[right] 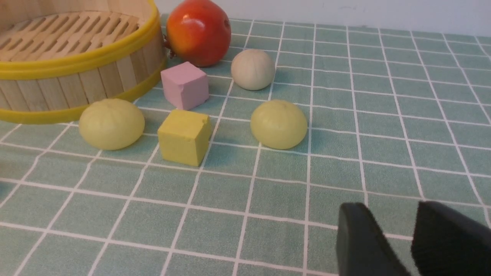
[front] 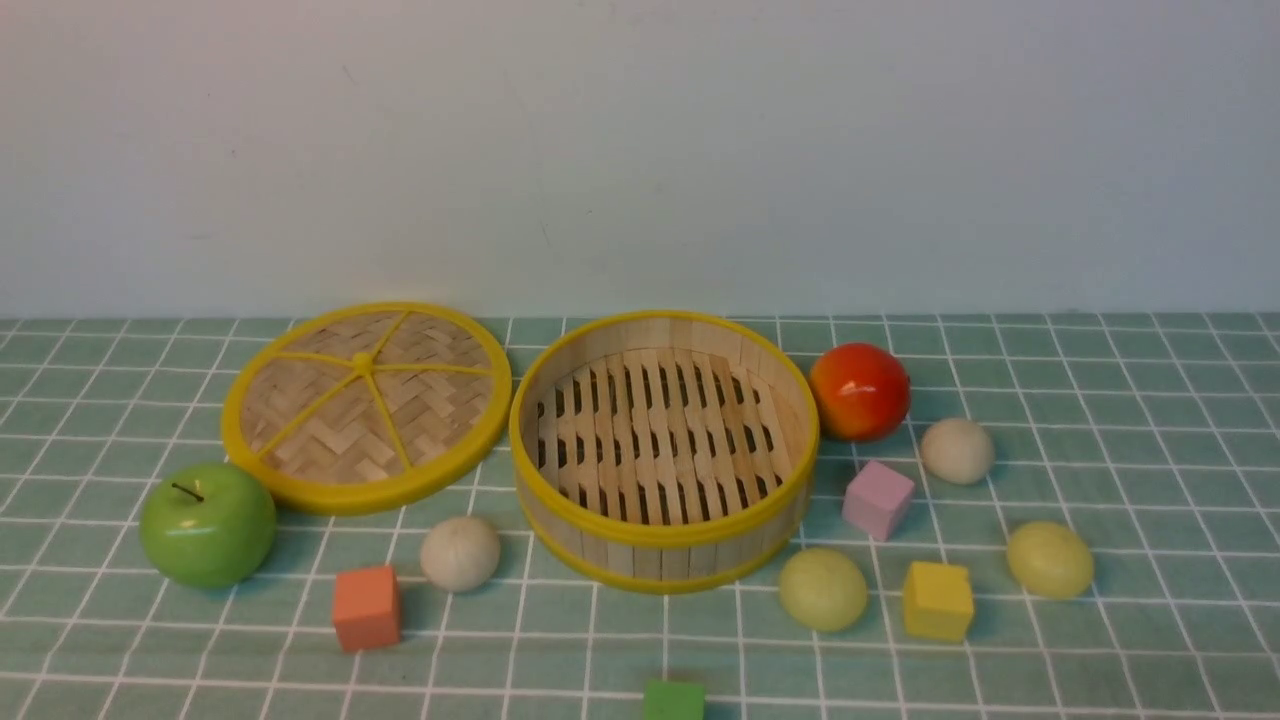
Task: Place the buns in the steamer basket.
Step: Use the right arm to grab a steamed stuffed bun
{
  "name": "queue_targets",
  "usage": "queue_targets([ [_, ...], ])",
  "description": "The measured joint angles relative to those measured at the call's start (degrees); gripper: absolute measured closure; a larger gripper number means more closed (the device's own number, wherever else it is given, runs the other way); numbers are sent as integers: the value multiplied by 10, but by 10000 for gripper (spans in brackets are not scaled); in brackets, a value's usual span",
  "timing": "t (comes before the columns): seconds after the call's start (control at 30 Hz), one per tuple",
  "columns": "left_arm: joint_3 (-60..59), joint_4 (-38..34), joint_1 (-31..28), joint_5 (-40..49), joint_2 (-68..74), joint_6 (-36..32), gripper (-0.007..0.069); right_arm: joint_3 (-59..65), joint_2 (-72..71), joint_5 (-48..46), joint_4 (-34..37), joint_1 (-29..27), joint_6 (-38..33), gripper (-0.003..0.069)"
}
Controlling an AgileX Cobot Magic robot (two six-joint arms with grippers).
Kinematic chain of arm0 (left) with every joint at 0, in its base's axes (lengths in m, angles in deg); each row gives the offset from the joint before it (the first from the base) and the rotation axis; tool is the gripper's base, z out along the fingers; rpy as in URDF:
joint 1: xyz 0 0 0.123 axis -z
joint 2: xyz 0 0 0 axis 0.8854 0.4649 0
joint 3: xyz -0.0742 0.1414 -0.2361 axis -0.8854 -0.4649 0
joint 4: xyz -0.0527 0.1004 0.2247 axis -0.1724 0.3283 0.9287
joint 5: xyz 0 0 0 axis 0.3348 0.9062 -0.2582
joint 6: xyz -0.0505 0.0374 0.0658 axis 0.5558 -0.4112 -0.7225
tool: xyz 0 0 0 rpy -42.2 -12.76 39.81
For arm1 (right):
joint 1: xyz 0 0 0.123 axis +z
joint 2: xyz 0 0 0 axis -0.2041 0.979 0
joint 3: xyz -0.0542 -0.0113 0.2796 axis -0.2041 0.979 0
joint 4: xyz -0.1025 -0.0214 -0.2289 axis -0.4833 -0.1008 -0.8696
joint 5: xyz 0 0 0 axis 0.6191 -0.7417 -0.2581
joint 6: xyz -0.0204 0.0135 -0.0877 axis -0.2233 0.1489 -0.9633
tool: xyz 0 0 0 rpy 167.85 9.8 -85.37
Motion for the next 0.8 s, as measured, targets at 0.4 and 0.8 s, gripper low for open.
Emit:
queue_targets([
  [0.4, 0, 0, 0, 0, 0, 0, 522, 0, 0, -1, -124, 0, 0, 419],
  [0.8, 0, 0, 0, 0, 0, 0, 512, 3, 0, 116, -130, 0, 10, 419],
])
